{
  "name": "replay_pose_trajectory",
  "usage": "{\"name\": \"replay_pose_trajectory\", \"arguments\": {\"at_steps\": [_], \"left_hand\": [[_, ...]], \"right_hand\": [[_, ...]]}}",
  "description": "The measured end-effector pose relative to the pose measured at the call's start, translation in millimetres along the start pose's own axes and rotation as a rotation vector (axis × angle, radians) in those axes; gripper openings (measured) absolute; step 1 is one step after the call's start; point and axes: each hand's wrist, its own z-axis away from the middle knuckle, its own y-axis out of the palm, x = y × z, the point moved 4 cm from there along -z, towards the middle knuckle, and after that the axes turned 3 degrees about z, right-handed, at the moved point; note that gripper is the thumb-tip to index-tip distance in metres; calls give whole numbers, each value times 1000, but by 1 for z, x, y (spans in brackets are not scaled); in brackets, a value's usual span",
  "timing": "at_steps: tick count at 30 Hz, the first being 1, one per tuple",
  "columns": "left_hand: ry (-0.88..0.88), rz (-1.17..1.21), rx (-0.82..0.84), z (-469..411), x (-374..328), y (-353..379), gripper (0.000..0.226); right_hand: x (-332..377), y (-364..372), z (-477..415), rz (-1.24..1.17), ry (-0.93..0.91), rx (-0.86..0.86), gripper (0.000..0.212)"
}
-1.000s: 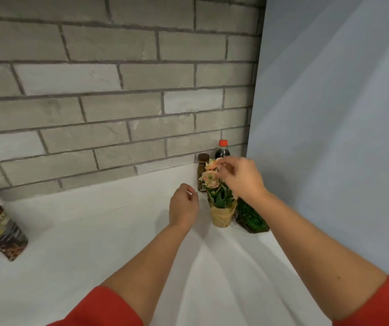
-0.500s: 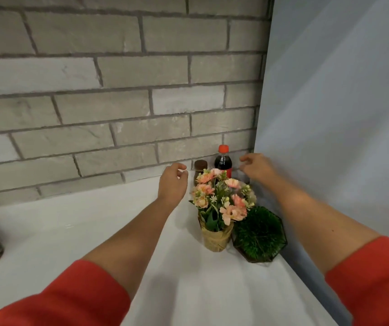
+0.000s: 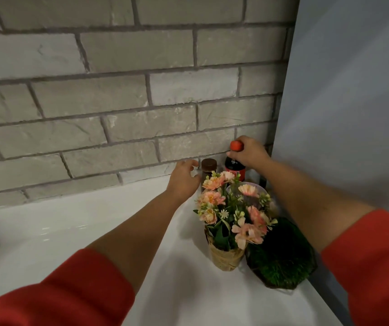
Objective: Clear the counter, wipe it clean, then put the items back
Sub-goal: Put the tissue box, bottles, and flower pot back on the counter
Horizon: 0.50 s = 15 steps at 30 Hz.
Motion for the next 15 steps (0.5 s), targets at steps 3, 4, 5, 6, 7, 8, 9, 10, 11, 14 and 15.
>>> {"name": "replay_pose_trajectory", "arguments": {"at_steps": [3,4,5,6,7,8,9,10,11,14,15], "left_hand": [[44,-14,22,-8,-2,6,44],[68,-34,29,-11,-4,7,47],[95,-62,39,-14,-7,9,50],[124,-102,51,-17,-9,12,54],[154,-153,66,-20,-12,14,57],[178,-208,80,-23,-13,15,60],[195,-261,89,-26,-14,16,62],[206,-311,99,-27,-15,15,63],[217,-358,109,-28,-16,15,63],[238,-475,146,-27,-18,19,58],[236,-502,166,-27,-20,21,59]], "right_hand": [[-1,3,-3,16,-6,-31,49],[-2,4,-3,25,-7,-39,49],[-2,5,-4,35,-7,-46,49],[-2,5,-4,41,-7,-50,49],[-3,6,-4,43,-7,-50,49],[-3,6,-4,41,-8,-48,49],[-3,6,-4,38,-8,-44,49],[-2,5,-3,36,-9,-41,49],[-1,4,-3,35,-9,-36,49],[-1,4,-1,34,-6,-21,49],[0,4,0,39,-5,-20,49]]}}
